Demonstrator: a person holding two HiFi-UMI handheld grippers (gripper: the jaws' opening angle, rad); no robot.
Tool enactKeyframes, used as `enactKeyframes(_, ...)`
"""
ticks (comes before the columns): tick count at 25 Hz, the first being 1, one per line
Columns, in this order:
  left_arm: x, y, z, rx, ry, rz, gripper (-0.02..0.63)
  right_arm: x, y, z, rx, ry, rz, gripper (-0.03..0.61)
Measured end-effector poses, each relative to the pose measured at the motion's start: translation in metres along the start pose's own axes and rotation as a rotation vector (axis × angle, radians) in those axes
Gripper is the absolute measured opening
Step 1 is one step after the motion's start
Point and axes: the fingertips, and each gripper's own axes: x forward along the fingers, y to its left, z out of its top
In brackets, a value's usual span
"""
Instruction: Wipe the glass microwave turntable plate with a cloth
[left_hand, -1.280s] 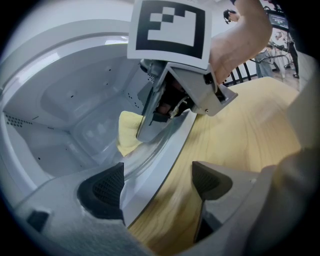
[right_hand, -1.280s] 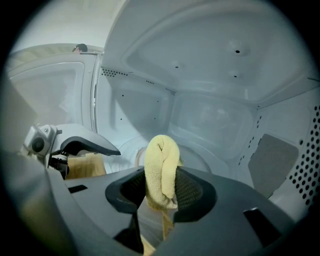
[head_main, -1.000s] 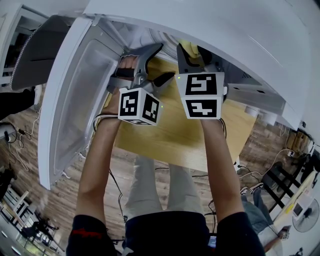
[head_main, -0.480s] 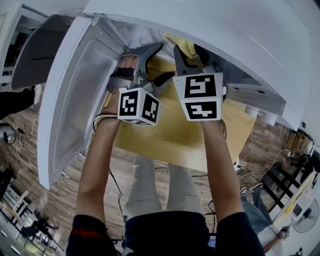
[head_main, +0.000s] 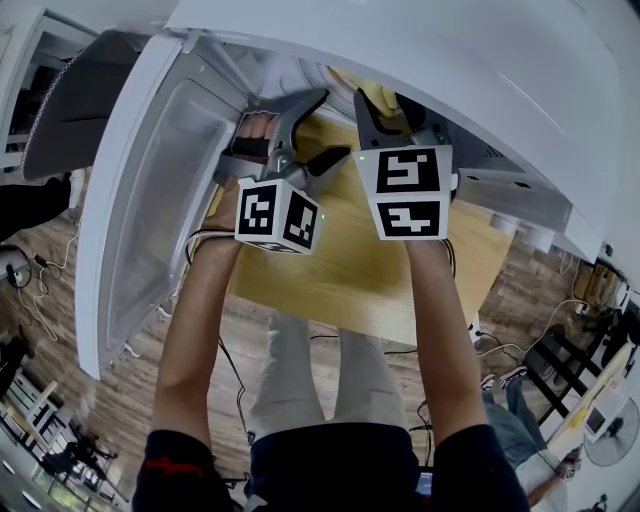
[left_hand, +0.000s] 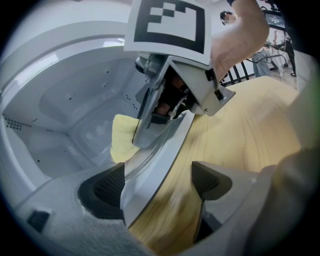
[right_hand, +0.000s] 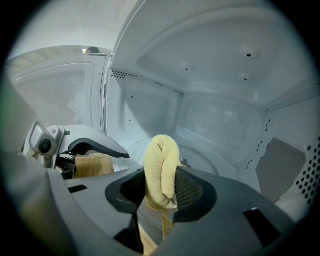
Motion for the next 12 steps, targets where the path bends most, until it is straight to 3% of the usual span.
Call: enactKeyframes(12, -0.0007, -0.0017, 0.0015, 0.002, -0.004, -0.004, 0.416, -0.0006, -0.0064, -0.0004, 0.025, -0.001, -0.017, 0.143)
